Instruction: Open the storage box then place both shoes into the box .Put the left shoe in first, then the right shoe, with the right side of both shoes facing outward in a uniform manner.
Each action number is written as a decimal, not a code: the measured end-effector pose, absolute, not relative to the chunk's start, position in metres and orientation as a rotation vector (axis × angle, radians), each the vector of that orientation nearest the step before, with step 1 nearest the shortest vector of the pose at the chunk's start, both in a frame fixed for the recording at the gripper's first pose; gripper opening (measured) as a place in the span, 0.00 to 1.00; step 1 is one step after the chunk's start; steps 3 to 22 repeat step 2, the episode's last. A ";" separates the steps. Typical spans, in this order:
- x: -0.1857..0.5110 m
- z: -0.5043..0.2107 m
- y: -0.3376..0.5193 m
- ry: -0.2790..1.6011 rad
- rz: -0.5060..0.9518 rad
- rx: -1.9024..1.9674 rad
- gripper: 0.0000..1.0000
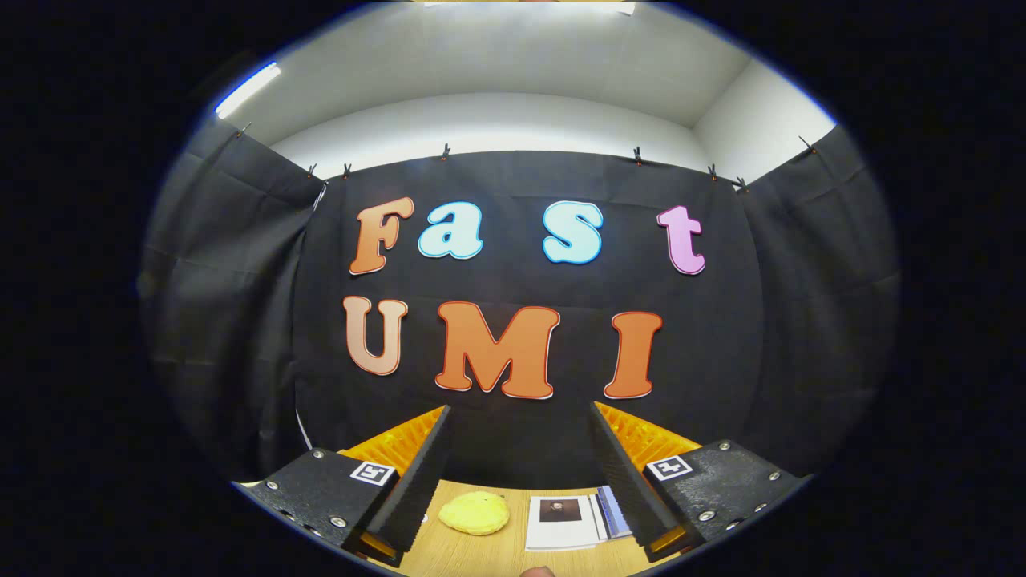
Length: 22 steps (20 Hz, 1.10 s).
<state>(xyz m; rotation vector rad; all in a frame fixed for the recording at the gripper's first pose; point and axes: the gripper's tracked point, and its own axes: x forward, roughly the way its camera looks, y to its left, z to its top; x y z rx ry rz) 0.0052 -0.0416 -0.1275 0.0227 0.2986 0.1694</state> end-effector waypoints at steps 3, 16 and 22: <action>0.005 -0.127 -0.035 0.285 0.179 0.012 0.98; 0.005 -0.127 -0.035 0.285 0.179 0.012 0.98; 0.005 -0.127 -0.035 0.285 0.179 0.012 0.98</action>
